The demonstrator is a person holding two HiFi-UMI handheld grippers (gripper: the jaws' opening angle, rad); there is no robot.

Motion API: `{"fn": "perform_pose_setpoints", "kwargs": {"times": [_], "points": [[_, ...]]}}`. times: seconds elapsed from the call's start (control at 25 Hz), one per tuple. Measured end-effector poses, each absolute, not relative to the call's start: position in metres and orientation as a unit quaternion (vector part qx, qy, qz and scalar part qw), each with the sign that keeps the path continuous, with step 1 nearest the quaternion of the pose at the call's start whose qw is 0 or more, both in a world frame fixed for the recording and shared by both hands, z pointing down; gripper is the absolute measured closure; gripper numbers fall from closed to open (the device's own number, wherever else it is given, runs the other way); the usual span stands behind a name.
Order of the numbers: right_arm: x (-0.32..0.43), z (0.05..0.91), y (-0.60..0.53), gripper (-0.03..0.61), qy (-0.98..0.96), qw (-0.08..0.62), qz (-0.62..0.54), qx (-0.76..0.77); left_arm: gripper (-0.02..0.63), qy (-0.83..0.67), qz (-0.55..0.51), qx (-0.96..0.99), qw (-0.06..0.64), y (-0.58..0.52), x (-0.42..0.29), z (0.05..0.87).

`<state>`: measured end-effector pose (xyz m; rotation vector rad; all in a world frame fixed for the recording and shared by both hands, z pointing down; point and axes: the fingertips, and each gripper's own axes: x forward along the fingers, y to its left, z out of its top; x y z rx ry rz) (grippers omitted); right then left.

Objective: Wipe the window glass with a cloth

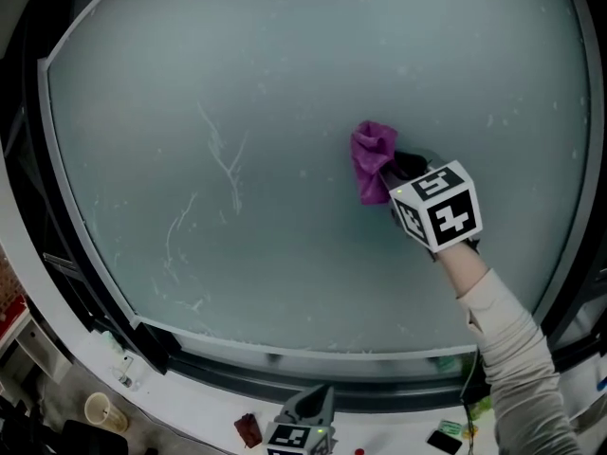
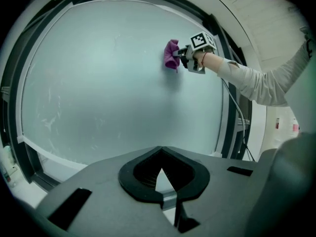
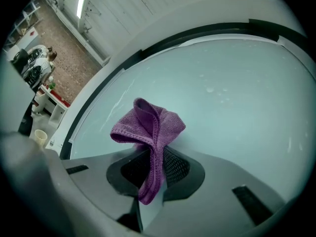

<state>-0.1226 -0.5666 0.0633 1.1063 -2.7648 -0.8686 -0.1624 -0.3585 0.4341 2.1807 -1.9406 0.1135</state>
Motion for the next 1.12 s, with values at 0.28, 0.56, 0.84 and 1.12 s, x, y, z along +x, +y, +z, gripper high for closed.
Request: {"fn": "perform_pose_setpoints", "kwargs": {"times": [0.28,0.56,0.84,1.12], "points": [[-0.048,0.068,-0.583,0.528,-0.869,0.036,-0.278,0.407,0.609,-0.633,0.041,0.766,0.1,-0.37,-0.137,0.428],[0.025,0.066,-0.601,0.528,-0.841,0.048,-0.273,0.465,0.609,-0.621,0.042,0.776,0.098,-0.375,-0.127,0.427],[0.092,0.06,-0.614,0.528,-0.807,0.057,-0.27,0.521,0.609,-0.62,0.042,0.778,0.098,-0.376,-0.126,0.427],[0.148,0.064,-0.627,0.528,-0.786,0.061,-0.244,0.565,0.609,-0.613,0.045,0.782,0.098,-0.377,-0.118,0.428]]}}
